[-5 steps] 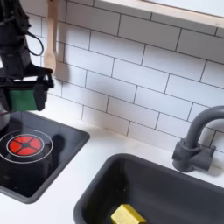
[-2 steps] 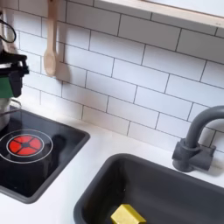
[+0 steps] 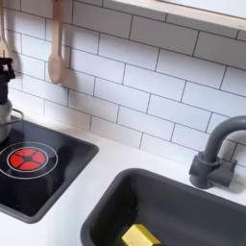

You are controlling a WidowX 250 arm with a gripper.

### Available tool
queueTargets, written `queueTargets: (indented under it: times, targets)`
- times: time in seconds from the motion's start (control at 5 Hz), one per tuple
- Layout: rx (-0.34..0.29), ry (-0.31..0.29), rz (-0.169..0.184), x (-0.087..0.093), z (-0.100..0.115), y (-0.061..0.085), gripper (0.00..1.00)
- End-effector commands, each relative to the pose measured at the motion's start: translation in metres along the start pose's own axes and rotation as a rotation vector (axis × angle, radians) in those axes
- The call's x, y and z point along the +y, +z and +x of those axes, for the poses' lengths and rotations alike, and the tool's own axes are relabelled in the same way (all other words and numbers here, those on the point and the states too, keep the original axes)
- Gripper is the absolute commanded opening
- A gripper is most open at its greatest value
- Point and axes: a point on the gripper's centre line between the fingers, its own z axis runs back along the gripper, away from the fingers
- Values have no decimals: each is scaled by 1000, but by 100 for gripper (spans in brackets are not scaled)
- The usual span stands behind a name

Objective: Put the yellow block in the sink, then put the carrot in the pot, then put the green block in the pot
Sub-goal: 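Put the green block in the pot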

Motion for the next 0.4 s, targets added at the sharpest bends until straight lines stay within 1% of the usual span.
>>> queueTargets:
  times: [0.0, 0.2]
  targets:
    - [5, 69, 7, 16, 11, -3, 0]
    - [-9, 97, 13, 24, 14, 2, 0]
